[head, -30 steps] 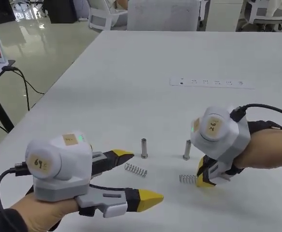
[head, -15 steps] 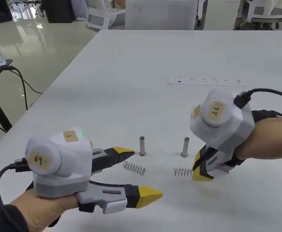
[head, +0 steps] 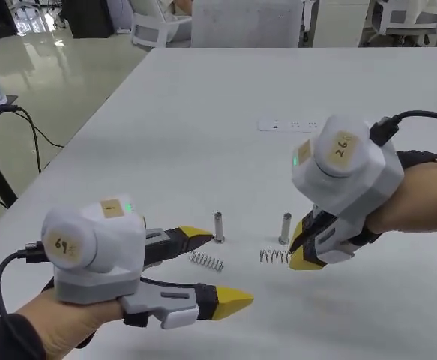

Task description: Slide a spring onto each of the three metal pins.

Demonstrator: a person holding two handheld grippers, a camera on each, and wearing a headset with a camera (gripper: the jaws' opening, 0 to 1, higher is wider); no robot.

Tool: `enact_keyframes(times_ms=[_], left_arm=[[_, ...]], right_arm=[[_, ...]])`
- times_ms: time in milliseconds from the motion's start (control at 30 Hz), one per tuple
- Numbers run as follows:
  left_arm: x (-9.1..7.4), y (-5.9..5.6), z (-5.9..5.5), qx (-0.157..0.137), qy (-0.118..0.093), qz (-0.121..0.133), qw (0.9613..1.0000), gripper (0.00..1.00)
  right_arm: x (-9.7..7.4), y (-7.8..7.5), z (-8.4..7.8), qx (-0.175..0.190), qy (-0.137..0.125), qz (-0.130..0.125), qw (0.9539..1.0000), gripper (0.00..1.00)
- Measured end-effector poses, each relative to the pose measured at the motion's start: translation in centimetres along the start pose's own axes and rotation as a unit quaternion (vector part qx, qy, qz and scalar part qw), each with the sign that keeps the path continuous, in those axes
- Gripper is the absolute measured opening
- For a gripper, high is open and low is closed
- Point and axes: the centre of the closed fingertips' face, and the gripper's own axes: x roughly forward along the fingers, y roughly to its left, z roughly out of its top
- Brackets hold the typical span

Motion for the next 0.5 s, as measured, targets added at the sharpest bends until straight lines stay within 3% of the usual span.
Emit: enact_keyframes(times_ms=[500], left_arm=[[0.0,-0.3,0.8,0.01,-0.008,-0.009,0.9999,0.47]], right_arm=[[-0.5,0.5,1.6,-0.026,-0.011,-0.002,0.9996,0.08]])
